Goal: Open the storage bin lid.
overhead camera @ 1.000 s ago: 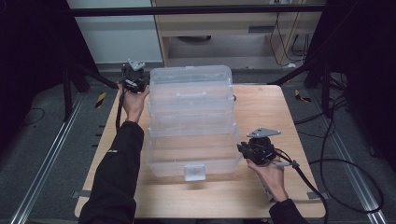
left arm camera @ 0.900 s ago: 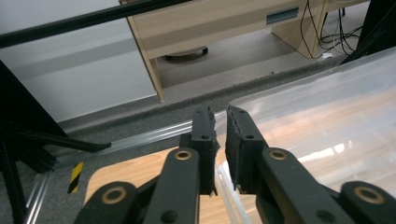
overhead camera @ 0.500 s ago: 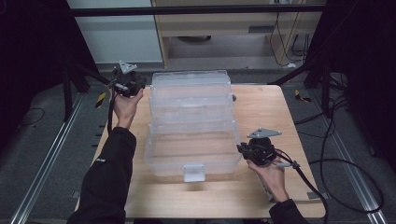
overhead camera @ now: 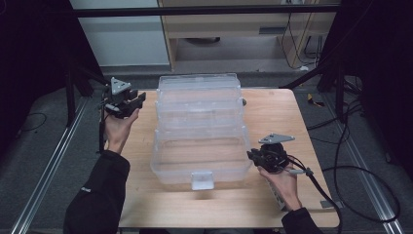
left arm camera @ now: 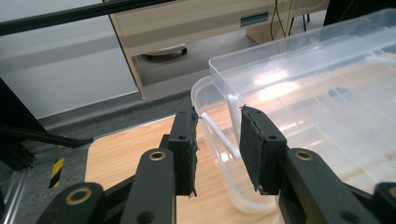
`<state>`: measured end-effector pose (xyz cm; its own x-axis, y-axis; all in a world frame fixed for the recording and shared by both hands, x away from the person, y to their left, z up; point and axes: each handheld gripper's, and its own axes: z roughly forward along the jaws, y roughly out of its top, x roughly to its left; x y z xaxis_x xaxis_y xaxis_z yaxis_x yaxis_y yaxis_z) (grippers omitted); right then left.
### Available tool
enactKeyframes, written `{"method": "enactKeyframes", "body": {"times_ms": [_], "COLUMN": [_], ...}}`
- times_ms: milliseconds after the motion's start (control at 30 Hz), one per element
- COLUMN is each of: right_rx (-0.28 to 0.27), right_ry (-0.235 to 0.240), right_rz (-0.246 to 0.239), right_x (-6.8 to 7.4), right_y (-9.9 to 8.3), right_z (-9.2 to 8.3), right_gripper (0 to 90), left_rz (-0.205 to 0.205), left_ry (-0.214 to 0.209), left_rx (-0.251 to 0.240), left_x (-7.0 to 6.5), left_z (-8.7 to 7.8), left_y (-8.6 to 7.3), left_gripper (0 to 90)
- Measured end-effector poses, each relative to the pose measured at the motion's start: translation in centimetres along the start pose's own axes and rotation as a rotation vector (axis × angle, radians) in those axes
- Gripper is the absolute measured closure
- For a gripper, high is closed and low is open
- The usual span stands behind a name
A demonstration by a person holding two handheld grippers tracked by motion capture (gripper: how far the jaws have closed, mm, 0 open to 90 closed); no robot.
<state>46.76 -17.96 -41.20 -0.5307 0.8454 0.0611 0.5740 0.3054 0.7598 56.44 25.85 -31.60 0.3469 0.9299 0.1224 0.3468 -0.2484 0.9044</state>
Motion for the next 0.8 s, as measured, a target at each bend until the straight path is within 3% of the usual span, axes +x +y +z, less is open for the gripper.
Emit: {"method": "enactKeyframes", "body": {"times_ms": [300, 800], "right_rx": [0.000, 0.003], "right_ry": [0.002, 0.009], "right_rz": [-0.003, -0.005], "right_x": [0.0, -0.1], "right_y": [0.0, 0.0], "right_z": [0.0, 0.0], "right_gripper": [76.9, 76.7], "left_rz": [0.013, -0.022], "left_ry": [-0.034, -0.107], "left_rx": [-0.007, 0.046], "left_x": [-0.8, -2.6], "left_z": [-3.0, -5.3], "left_y": [-2.3, -7.8], "left_gripper": [62.8, 59.8]}}
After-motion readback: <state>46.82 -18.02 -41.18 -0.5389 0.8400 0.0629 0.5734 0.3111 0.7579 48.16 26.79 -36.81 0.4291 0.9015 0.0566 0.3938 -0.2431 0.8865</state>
